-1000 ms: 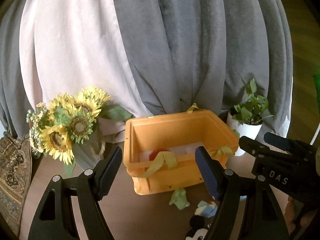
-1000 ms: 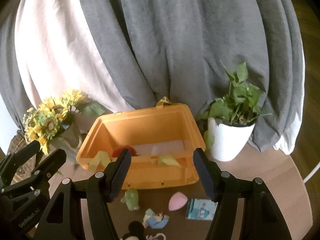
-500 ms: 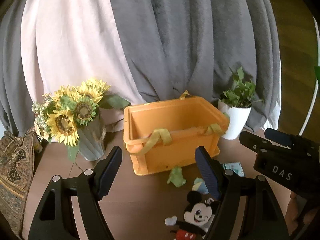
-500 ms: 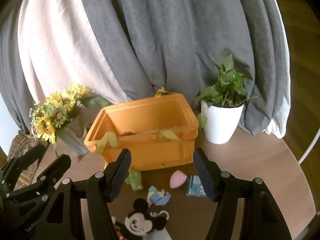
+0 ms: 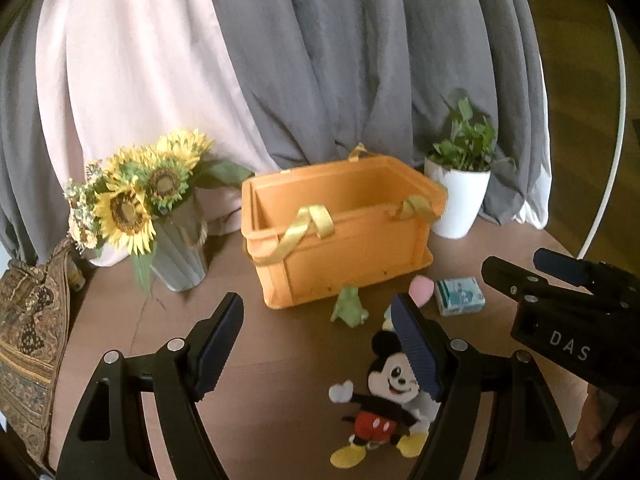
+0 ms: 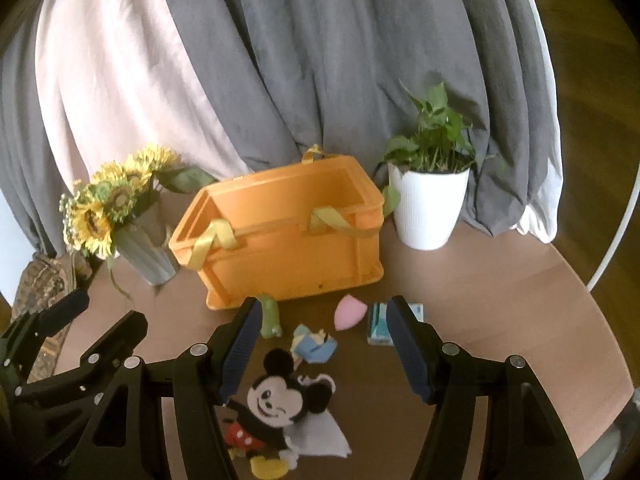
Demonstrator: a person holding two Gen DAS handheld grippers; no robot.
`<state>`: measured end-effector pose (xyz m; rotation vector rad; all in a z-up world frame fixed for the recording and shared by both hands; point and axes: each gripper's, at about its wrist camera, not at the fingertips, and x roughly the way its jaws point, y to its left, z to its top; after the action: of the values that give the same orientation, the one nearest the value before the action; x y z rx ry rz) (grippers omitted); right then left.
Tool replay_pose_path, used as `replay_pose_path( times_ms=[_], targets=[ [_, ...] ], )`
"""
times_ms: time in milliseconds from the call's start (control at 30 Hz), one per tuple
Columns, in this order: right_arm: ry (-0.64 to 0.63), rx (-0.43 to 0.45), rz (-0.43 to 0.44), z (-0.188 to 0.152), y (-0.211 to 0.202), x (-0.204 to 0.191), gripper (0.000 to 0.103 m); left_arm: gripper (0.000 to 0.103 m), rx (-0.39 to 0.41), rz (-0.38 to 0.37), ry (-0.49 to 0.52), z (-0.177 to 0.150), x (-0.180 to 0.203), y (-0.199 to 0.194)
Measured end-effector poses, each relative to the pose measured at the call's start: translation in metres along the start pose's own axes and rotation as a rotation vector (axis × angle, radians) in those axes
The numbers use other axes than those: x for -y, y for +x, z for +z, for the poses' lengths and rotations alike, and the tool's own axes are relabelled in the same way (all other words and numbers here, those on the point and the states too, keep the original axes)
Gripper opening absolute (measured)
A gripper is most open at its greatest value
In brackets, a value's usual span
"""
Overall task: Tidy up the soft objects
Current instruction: 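Withdraw both tools from the crate toward the Mickey plush, then grasp the Mickey plush by its legs with the left tool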
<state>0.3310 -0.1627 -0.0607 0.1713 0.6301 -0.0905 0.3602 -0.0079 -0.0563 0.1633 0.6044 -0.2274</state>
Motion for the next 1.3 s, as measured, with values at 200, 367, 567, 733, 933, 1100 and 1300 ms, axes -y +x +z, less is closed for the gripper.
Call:
replay_pose_path(
  times_ms=[200, 367, 567, 733, 933, 1100, 1300],
  targets=[
    [0.02, -0.062, -0.013, -0.024, 0.005, 0.004, 0.066, 0.076, -0.047, -0.014, 0.052, -0.018, 0.006, 0.007],
    [0.032, -0.116, -0.014, -0.04, 0.013, 0.006, 0.066, 0.076, -0.09, -0.022, 0.09, -0.031, 0.01, 0.015],
    [0.047, -0.186, -0.018, -0.059, 0.024, 0.01, 0.066, 0.076, -0.143, -0.048, 0.143, -0.045, 0.018, 0.028],
    [0.065, -0.237, -0.023, -0.07, 0.033, 0.015, 0.066, 0.076, -0.193, -0.062, 0.151, -0.058, 0.02, 0.037],
    [0.08, -0.29, -0.012, -0.085, 0.045, 0.018, 0.066, 0.076, -0.253, -0.093, 0.122, -0.08, 0.021, 0.045],
    [0.064, -0.313, 0.008, -0.094, 0.053, 0.017, 0.066, 0.076, -0.27, -0.133, 0.111, -0.096, 0.022, 0.05],
    [0.047, -0.338, 0.036, -0.105, 0.066, 0.011, 0.066, 0.076, -0.276, -0.147, 0.113, -0.107, 0.021, 0.058]
  ],
)
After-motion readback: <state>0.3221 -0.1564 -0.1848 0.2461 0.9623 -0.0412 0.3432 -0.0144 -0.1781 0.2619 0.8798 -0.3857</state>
